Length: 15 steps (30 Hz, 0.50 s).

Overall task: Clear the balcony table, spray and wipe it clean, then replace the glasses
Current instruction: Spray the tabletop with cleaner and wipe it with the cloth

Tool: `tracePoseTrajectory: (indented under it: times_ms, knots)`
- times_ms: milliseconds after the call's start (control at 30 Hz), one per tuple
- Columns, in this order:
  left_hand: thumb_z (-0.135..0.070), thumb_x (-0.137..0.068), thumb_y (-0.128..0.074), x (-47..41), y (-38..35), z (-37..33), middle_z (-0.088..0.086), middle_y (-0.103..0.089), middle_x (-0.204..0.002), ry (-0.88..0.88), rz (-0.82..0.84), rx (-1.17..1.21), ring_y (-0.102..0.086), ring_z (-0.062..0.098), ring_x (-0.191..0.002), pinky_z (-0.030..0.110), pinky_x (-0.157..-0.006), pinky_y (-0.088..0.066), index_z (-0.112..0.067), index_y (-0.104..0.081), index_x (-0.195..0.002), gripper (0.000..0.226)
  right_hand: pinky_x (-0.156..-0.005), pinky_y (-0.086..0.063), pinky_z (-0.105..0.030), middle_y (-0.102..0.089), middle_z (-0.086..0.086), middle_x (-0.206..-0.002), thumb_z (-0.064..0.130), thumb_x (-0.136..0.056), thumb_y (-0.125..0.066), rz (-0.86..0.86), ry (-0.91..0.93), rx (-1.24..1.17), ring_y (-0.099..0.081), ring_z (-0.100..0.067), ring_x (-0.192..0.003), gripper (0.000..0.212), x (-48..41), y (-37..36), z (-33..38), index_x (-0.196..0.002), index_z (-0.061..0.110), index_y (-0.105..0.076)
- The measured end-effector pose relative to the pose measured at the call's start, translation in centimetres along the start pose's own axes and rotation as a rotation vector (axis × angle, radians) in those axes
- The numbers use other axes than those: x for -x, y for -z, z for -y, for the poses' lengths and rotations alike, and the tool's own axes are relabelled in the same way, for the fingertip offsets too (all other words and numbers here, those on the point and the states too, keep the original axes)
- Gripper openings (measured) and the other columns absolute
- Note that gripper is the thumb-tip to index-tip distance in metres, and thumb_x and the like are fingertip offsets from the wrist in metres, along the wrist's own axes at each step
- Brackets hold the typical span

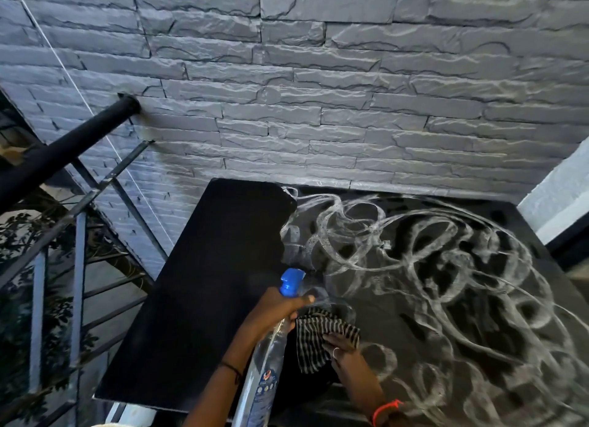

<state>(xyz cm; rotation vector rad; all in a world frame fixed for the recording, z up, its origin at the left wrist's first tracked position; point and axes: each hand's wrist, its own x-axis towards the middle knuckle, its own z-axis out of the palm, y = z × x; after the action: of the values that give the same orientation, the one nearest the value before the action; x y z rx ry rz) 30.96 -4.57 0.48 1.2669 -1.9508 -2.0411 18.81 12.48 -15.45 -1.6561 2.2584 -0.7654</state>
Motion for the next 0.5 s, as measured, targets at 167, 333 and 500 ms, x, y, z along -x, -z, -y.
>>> tracePoseTrajectory:
  times_ms: [167,333,500]
  knots:
    - [-0.030,-0.082,-0.072,-0.1,1.2,-0.4,0.001,-0.051,-0.054,0.006,-0.026,0.032,-0.050,0.011,-0.045,0.022,-0.050,-0.046,-0.011,-0.057,-0.076,0.026,-0.105,-0.020,-0.003,-0.069,0.001,-0.101,0.023,-0.066,-0.059,0.037,-0.094,-0.029,-0.040,0.012,-0.117,0.031,-0.6,0.8,-0.9,-0.092,0.015,-0.073]
    - [-0.028,-0.082,-0.073,-0.3,3.3,-0.4,0.003,-0.048,-0.051,-0.013,-0.068,0.083,-0.048,0.014,-0.043,0.025,-0.049,-0.044,-0.010,-0.057,-0.069,0.027,-0.097,-0.015,0.008,-0.068,0.008,-0.104,-0.004,-0.074,-0.063,-0.064,-0.191,-0.014,-0.048,0.005,-0.104,0.026,-5.5,0.0,-2.3,-0.100,0.000,-0.068]
    - [-0.027,-0.083,-0.072,-1.3,5.3,-1.5,0.001,-0.049,-0.050,0.008,-0.067,0.104,-0.048,0.012,-0.043,0.023,-0.046,-0.043,-0.010,-0.056,-0.075,0.024,-0.108,-0.031,-0.022,-0.050,-0.010,-0.126,0.023,-0.097,-0.038,-0.024,-0.025,0.038,-0.046,0.008,-0.112,0.035,-8.7,-1.4,2.5,-0.124,0.003,-0.048]
